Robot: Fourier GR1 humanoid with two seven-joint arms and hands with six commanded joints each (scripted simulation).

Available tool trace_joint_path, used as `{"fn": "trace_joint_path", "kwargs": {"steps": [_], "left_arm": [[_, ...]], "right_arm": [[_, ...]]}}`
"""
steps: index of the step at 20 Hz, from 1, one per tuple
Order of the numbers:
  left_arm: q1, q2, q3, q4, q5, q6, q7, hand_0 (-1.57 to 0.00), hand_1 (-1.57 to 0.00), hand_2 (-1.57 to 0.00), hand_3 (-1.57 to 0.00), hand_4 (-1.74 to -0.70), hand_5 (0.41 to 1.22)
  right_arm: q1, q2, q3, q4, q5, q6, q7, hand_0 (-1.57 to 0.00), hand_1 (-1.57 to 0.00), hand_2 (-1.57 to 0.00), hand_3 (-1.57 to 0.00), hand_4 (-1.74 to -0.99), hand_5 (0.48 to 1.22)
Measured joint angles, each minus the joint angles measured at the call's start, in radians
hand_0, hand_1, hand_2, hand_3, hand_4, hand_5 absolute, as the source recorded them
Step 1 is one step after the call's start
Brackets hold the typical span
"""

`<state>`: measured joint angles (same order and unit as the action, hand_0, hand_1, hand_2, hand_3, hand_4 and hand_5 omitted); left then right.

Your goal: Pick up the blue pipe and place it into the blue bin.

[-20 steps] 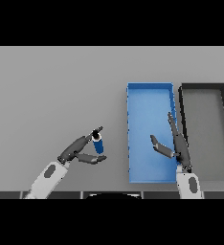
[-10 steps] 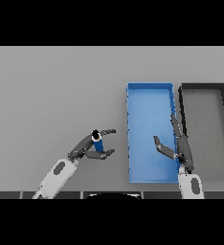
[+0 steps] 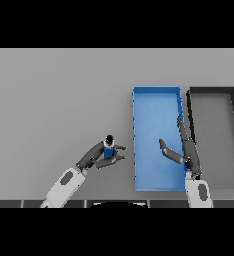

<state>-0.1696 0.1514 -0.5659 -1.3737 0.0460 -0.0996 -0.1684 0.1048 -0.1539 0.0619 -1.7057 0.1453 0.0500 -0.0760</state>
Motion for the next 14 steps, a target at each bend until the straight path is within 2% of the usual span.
{"fn": "trace_joint_path", "kwargs": {"steps": [2, 3, 5, 7, 9, 11, 14], "left_arm": [[0.011, -0.002, 0.008, -0.019, -0.008, 0.005, -0.031, -1.47, -1.48, -1.5, -1.49, -1.48, 1.188], [0.017, -0.011, 0.002, -0.037, -0.019, 0.01, -0.035, -1.49, -1.5, -1.51, -1.51, -1.47, 1.194], [0.006, -0.026, 0.017, -0.062, -0.009, 0.016, -0.042, -1.52, -1.53, -1.53, -1.53, -1.47, 1.204], [-0.017, -0.038, 0.02, -0.099, -0.006, 0.011, -0.018, -1.54, -1.54, -1.55, -1.55, -1.47, 1.21], [-0.045, -0.042, 0.031, -0.132, 0.015, -0.01, 0.02, -1.55, -1.55, -1.56, -1.55, -1.47, 1.214], [-0.067, -0.049, 0.028, -0.168, 0.012, -0.023, 0.024, -1.56, -1.56, -1.56, -1.56, -1.47, 1.217], [-0.085, -0.051, 0.023, -0.214, 0.014, -0.046, 0.08, -1.56, -1.56, -1.57, -1.57, -1.47, 1.219]], "right_arm": [[-0.008, -0.006, -0.004, 0.006, -0.003, 0.004, 0.002, 0.0, 0.0, 0.0, 0.0, -1.219, 0.628], [0.003, 0.002, 0.003, -0.003, -0.005, 0.007, -0.022, 0.0, 0.0, 0.0, 0.0, -1.225, 0.63], [0.016, 0.005, 0.01, -0.002, 0.005, 0.006, -0.023, 0.0, 0.0, 0.0, 0.0, -1.226, 0.636], [-0.004, 0.002, 0.006, 0.006, 0.016, -0.006, 0.006, 0.0, 0.0, 0.0, 0.0, -1.213, 0.639], [0.013, -0.007, 0.004, 0.004, 0.023, -0.005, -0.023, 0.0, 0.0, 0.0, 0.0, -1.194, 0.642], [0.004, -0.009, 0.003, 0.011, 0.028, -0.007, -0.023, 0.0, 0.0, 0.0, 0.0, -1.176, 0.643], [0.01, -0.016, 0.0, 0.01, 0.035, -0.011, -0.037, 0.0, 0.0, 0.0, 0.0, -1.158, 0.643]]}}
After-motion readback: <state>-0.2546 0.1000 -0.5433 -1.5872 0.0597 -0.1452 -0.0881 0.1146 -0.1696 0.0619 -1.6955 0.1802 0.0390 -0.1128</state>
